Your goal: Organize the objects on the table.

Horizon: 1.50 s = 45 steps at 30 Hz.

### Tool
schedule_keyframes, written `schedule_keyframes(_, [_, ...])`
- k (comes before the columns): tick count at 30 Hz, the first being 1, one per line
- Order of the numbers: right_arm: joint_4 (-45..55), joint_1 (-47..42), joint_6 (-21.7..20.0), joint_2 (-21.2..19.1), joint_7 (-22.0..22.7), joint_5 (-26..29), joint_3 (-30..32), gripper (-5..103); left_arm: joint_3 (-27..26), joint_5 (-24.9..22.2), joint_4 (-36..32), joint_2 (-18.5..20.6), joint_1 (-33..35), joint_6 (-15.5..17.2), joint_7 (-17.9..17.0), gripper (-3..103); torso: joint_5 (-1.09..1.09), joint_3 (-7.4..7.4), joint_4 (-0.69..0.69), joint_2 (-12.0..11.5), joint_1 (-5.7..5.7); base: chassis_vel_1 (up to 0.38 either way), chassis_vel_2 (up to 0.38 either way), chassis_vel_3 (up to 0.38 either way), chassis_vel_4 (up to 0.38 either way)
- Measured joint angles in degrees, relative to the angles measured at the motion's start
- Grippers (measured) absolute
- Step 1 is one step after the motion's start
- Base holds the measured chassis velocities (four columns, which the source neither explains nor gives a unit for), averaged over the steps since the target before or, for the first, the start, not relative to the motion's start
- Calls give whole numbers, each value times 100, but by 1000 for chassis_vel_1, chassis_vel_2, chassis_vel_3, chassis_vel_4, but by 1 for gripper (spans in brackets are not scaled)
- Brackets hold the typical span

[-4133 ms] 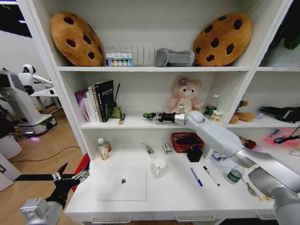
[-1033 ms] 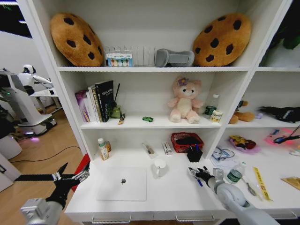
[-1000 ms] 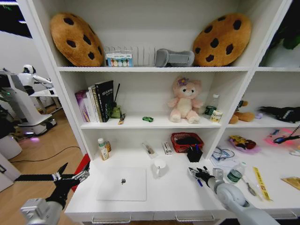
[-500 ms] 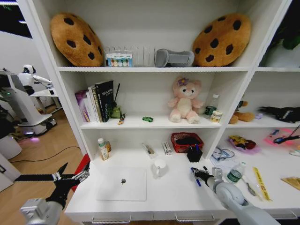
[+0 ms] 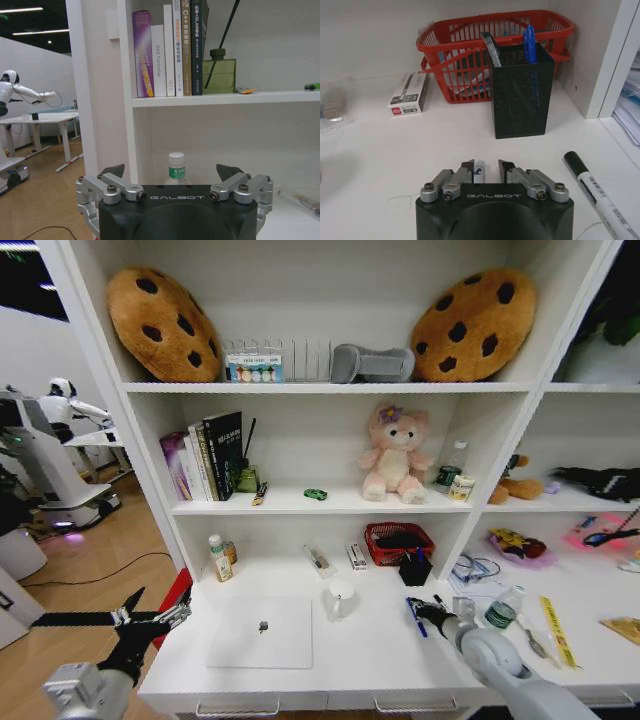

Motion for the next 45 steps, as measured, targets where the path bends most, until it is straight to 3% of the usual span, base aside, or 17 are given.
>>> schedule_keyframes(4, [-6, 9, 0, -1, -2, 1, 0, 25, 0, 0, 0, 0, 0, 0, 0, 100, 0, 0, 0, 0, 0, 0, 0, 0, 0])
schedule_keyframes(5, [-24, 32, 0, -1, -6, 9, -1, 41, 0, 0, 0, 0, 0, 0, 0, 100, 0, 0, 0, 0, 0, 0, 0, 0, 0])
schedule_keyframes(9, [-135, 126, -11, -4, -32, 35, -82, 53, 0, 0, 0, 0, 0, 0, 0, 100, -1, 0, 0, 0, 0, 0, 0, 0, 0])
schedule_keyframes(10, [-200, 197, -23, -4, -34, 70, -153, 64, 0, 0, 0, 0, 0, 0, 0, 100, -1, 0, 0, 0, 0, 0, 0, 0, 0])
schedule_keyframes(11, [-200, 197, -23, -4, -34, 70, -153, 64, 0, 0, 0, 0, 0, 0, 0, 100, -1, 0, 0, 0, 0, 0, 0, 0, 0])
schedule_keyframes(14, [-300, 398, -92, 11, -28, 166, -351, 79, 0, 0, 0, 0, 0, 0, 0, 100, -1, 0, 0, 0, 0, 0, 0, 0, 0])
schedule_keyframes(17, [-295, 399, -147, 12, -15, 183, -363, 82, 0, 0, 0, 0, 0, 0, 0, 100, -3, 0, 0, 0, 0, 0, 0, 0, 0])
schedule_keyframes(23, [-274, 375, -195, 6, -8, 270, -359, 60, 0, 0, 0, 0, 0, 0, 0, 100, -4, -1, 0, 1, 0, 0, 0, 0, 0])
schedule_keyframes(26, [-264, 357, -205, 2, 13, 315, -355, 44, 0, 0, 0, 0, 0, 0, 0, 100, -2, -1, 0, 1, 0, 0, 0, 0, 0])
schedule_keyframes(29, [-261, 347, -213, -5, 26, 337, -352, 38, 0, 0, 0, 0, 0, 0, 0, 100, -2, -1, 0, 1, -1, 0, 0, 0, 0])
schedule_keyframes(30, [-260, 333, -214, -12, 33, 340, -349, 27, 0, 0, 0, 0, 0, 0, 0, 100, -2, -1, 0, 1, 0, 0, 0, 0, 0])
schedule_keyframes(32, [-260, 323, -213, -17, 33, 337, -345, 27, 0, 0, 0, 0, 0, 0, 0, 100, -1, -1, 0, 1, 0, 0, 0, 0, 0])
schedule_keyframes(33, [-260, 313, -213, -21, 30, 334, -337, 17, 0, 0, 0, 0, 0, 0, 0, 100, -1, 0, 0, 1, -1, 0, 0, 0, 0])
schedule_keyframes(39, [-268, 332, -137, 0, 58, 155, -273, 12, 0, 0, 0, 0, 0, 0, 0, 100, 3, 0, 0, 0, 0, 0, 0, 0, 0])
schedule_keyframes(42, [-212, 348, 159, 2, -52, -243, -165, 12, 0, 0, 0, 0, 0, 0, 0, 100, 3, 1, -1, -1, 0, 0, 0, 0, 0])
schedule_keyframes(44, [-74, 408, 718, -35, -279, -700, -37, 12, 0, 0, 0, 0, 0, 0, 0, 100, 0, 1, 0, -1, 0, 0, 0, 0, 0])
schedule_keyframes(45, [-74, 408, 718, -35, -279, -700, -37, 12, 0, 0, 0, 0, 0, 0, 0, 100, 0, 1, 0, -1, 0, 0, 0, 0, 0])
